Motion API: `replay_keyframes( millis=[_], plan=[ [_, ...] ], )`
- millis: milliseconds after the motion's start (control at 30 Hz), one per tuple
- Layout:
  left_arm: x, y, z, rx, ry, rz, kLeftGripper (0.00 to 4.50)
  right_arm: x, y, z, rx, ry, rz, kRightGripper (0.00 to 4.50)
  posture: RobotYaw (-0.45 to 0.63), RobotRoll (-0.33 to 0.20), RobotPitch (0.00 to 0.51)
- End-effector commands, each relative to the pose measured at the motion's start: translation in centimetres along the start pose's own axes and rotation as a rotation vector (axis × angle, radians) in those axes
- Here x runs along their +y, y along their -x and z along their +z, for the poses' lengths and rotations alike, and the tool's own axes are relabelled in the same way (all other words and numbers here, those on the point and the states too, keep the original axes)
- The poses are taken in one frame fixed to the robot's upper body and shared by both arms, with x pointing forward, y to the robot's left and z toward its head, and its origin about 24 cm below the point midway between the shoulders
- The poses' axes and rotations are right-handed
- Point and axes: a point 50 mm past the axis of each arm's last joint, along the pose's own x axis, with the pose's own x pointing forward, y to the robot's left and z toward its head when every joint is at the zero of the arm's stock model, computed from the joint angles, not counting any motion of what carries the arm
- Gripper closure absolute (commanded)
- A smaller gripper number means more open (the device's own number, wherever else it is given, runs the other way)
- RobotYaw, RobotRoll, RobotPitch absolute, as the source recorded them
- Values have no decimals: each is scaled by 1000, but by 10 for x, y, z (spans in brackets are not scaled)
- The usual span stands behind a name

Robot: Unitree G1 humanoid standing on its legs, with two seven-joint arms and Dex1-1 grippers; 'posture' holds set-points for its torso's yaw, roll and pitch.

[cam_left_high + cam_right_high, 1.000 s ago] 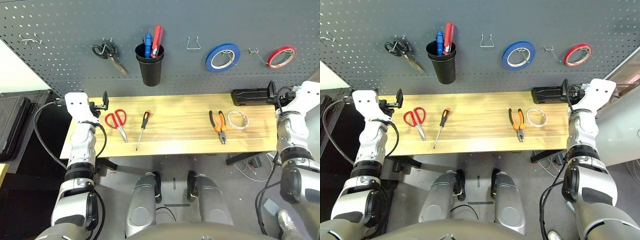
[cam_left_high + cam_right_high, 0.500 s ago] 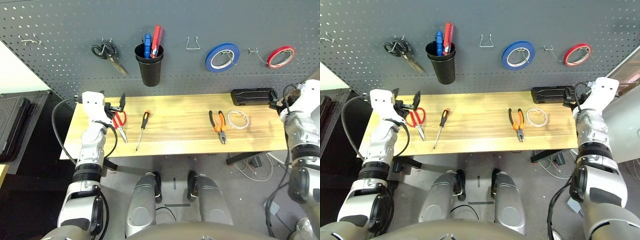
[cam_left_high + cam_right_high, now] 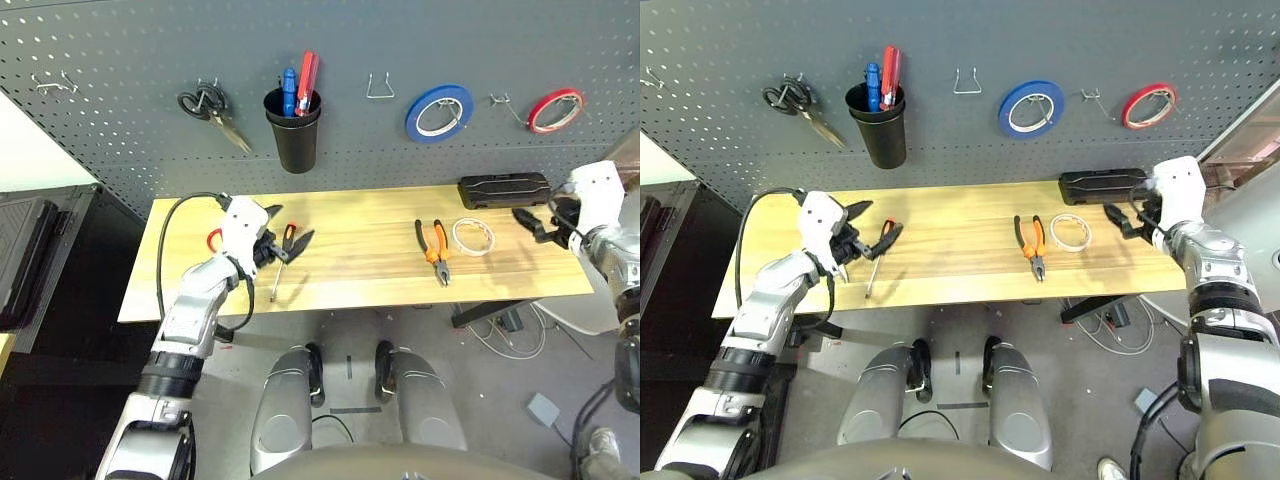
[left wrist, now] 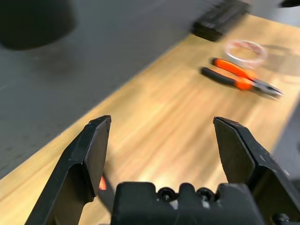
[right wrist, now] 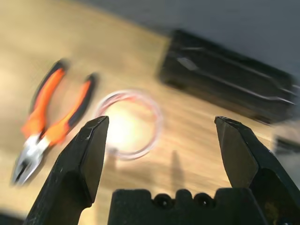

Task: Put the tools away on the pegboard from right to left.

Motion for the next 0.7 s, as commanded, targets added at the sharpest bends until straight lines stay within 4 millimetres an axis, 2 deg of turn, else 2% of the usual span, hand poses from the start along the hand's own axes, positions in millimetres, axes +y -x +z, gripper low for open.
replay_keyframes(
  millis=[33, 400, 700],
  plan=[
    [-12, -1, -4, 48, -36, -92, 30, 1, 3, -6, 87, 63, 83, 0, 109, 0, 232],
    [-20, -4, -2, 94, -100, -152, 30, 14, -14, -2, 264, 205, 204, 0, 132, 0, 285],
    [-24, -3, 4, 102, -113, -155, 30, 24, -28, 1, 337, 262, 199, 0, 155, 0, 329]
  ],
)
